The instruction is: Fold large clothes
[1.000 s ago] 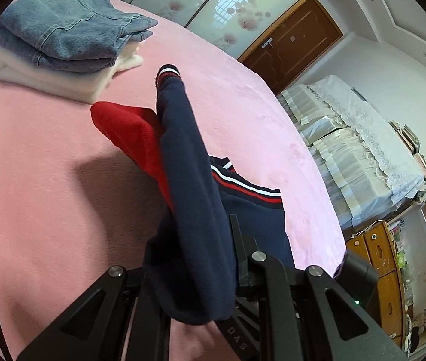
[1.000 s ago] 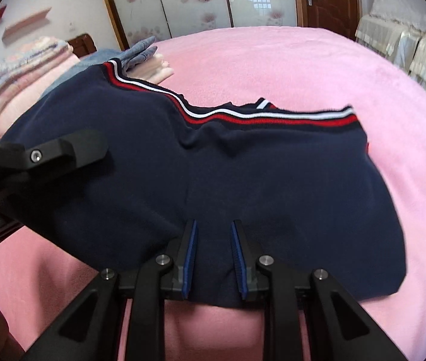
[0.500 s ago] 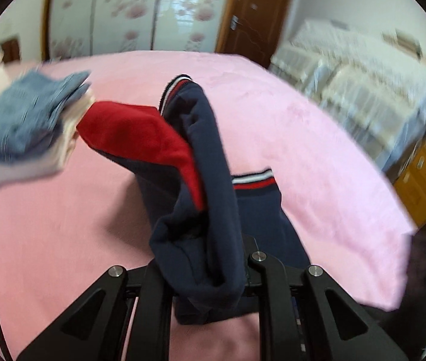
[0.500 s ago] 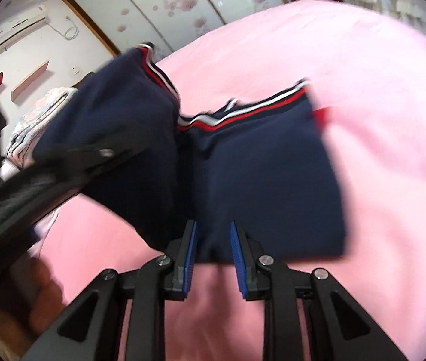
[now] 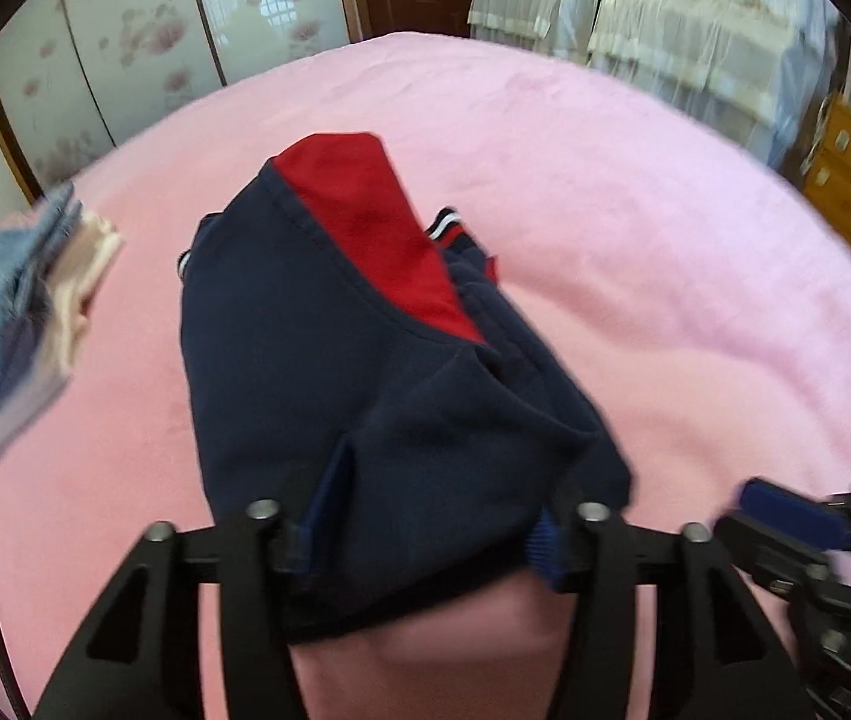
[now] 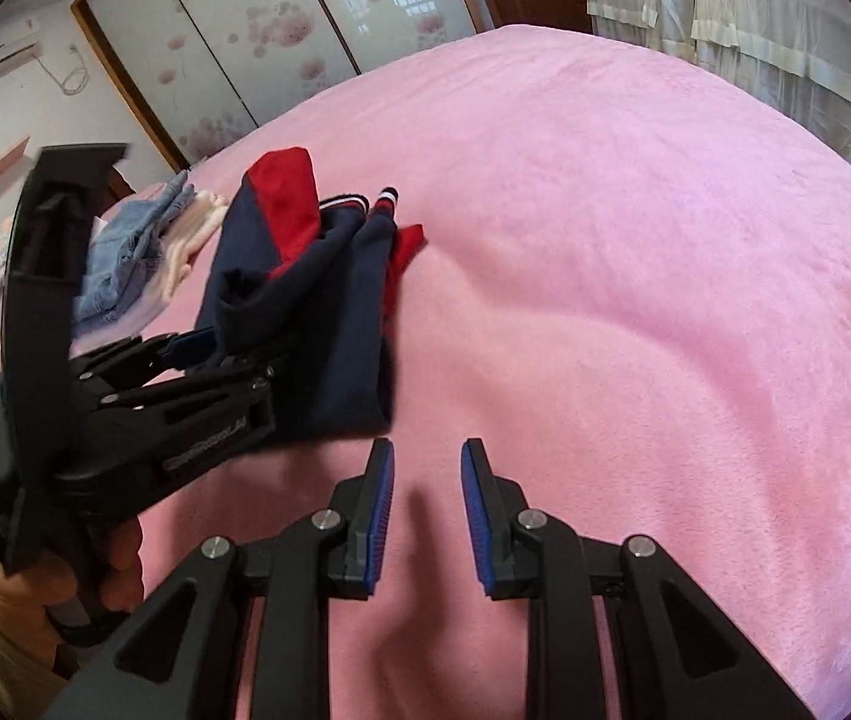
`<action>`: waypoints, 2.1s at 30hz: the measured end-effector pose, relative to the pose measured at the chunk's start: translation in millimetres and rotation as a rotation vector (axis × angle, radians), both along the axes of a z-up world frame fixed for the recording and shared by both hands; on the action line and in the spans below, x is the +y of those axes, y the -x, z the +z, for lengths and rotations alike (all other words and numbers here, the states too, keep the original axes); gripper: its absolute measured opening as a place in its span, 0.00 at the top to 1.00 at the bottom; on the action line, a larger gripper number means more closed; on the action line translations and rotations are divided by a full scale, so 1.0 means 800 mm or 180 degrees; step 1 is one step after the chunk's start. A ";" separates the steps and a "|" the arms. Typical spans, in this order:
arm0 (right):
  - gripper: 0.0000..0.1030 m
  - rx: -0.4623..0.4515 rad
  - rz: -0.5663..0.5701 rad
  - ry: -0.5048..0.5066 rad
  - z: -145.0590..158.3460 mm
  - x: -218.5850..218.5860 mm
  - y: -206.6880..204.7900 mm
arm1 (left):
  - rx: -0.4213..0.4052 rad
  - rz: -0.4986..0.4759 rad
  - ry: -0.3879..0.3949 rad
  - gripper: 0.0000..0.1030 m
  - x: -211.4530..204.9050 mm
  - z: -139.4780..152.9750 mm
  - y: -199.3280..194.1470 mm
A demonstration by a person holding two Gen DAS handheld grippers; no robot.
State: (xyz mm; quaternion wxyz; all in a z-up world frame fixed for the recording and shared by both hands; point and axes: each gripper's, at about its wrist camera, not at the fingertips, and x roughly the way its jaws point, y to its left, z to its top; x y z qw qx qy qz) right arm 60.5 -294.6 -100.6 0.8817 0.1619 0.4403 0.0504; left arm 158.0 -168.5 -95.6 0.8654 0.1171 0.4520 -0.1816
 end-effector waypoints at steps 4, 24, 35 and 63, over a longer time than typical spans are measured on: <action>0.77 -0.0115 0.0020 -0.0025 0.018 0.002 -0.007 | 0.0211 0.0006 0.0610 0.36 0.029 0.030 0.010; 0.63 0.0106 0.0438 0.0307 0.025 0.093 -0.137 | 0.0614 0.1155 0.0848 0.32 0.174 -0.007 -0.019; 0.83 0.0028 0.0034 -0.0285 -0.004 0.027 -0.086 | 0.0579 0.0669 0.0764 0.66 0.118 -0.010 -0.027; 0.82 -0.0269 0.0189 0.0368 0.023 0.047 -0.195 | 0.0447 0.0645 0.0855 0.84 0.083 0.016 -0.125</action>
